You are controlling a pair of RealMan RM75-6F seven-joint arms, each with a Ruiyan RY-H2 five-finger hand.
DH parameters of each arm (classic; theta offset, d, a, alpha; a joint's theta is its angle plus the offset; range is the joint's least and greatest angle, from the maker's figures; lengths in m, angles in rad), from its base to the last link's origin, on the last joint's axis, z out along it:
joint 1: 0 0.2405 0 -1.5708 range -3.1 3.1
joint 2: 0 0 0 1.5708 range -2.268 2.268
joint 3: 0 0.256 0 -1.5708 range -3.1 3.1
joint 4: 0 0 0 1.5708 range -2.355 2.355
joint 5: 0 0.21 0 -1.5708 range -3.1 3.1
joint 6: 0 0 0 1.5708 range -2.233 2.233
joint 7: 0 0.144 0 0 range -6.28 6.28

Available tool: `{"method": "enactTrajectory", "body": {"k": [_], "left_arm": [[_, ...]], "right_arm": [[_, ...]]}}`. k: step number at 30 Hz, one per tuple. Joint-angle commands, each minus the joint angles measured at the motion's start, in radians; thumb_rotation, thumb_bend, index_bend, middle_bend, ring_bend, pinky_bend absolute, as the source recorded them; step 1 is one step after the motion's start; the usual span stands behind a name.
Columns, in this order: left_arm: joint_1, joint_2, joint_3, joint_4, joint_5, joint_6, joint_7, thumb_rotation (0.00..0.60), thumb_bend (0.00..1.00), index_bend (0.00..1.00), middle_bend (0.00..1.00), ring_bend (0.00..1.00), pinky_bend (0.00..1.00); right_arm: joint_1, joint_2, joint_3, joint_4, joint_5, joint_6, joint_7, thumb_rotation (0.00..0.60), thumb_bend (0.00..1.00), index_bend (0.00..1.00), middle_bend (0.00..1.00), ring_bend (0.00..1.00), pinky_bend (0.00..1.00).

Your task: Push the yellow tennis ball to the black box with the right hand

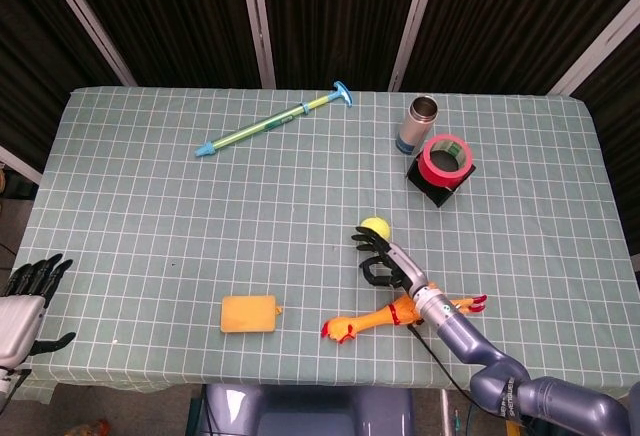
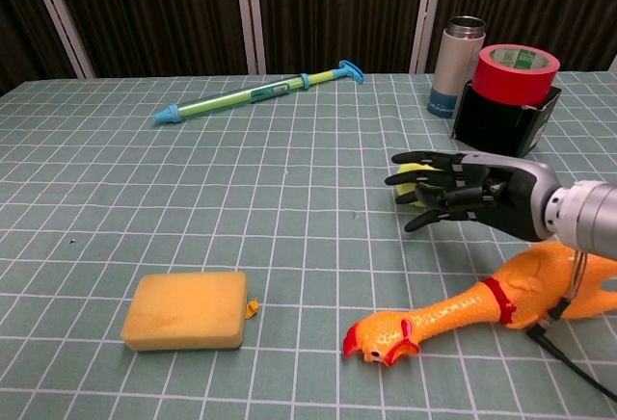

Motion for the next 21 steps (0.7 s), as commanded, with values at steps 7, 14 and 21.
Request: {"method": "enactTrajectory", "body": {"k": [7,14,21], "left_arm": [[-0.008,-0.006,-0.008,0.005,-0.022,-0.012,0.009,0.600,0.11,0.00,0.00,0.00,0.00],[-0.009,-0.016,-0.018,0.015,-0.041,-0.009,0.019,0.600,0.11,0.00,0.00,0.00,0.00],[-0.015,-0.020,-0.020,0.018,-0.053,-0.023,0.021,0.600,0.11,0.00,0.00,0.00,0.00]], "right_arm": [[0.024,-0.002,0.009,0.037,0.001,-0.017,0.068,0.600,0.64,0.03,0.11,0.14,0.26],[0.043,-0.021,0.017,0.083,0.029,-0.027,0.052,0.600,0.64,0.03,0.11,0.14,0.26],[0.052,-0.029,0.026,0.116,0.048,-0.031,0.053,0.600,0.64,0.03,0.11,0.13,0.26]]}}
